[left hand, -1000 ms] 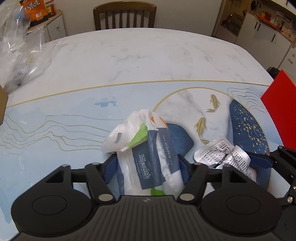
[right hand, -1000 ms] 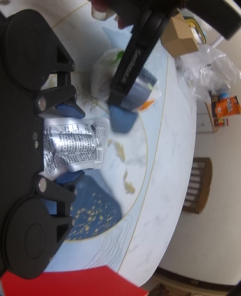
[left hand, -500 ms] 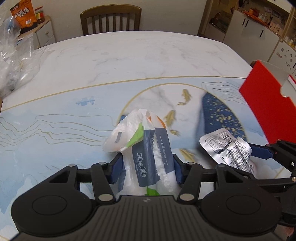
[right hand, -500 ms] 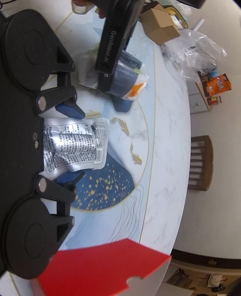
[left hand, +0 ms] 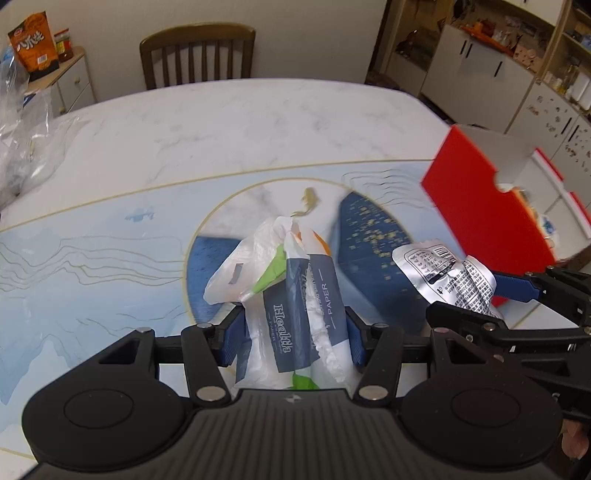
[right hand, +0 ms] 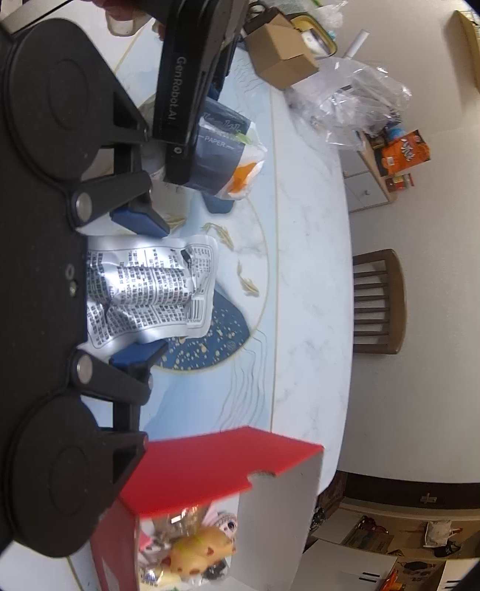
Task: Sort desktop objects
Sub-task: 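Carry the tissue pack and foil packet over into the red shoebox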
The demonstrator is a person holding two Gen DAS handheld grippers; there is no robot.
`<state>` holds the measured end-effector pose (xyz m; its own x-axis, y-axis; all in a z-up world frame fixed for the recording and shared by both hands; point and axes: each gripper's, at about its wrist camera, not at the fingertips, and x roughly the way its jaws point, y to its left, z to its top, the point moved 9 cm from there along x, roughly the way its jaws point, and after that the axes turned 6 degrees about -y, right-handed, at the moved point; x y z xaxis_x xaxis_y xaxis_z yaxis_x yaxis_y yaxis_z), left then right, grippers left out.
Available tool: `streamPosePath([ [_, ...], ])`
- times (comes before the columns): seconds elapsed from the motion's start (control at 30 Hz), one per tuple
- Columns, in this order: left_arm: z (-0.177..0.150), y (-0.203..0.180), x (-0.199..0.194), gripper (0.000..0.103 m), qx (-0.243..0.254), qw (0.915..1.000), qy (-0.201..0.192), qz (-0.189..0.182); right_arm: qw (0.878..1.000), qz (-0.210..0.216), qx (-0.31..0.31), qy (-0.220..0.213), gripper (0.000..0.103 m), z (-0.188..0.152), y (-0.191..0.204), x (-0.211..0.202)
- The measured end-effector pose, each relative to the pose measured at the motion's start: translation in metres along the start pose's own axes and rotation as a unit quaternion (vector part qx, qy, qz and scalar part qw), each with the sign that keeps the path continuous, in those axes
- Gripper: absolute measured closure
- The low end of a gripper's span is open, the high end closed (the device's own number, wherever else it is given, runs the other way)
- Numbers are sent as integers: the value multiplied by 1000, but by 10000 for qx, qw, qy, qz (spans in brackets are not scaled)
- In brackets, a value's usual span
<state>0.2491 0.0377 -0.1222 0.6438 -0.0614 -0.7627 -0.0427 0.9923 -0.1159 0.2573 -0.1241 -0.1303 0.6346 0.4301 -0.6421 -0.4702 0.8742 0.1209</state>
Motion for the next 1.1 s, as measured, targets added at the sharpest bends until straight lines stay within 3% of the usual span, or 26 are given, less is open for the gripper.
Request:
streamPosePath([
  [0.6, 25, -74, -53, 49, 239, 9981, -437, -361, 9991, 109, 25, -409, 43, 36, -55, -77],
  [1.1, 42, -167, -37, 49, 465, 9958, -562, -549, 9975, -102, 204, -664, 43, 41, -142, -110],
])
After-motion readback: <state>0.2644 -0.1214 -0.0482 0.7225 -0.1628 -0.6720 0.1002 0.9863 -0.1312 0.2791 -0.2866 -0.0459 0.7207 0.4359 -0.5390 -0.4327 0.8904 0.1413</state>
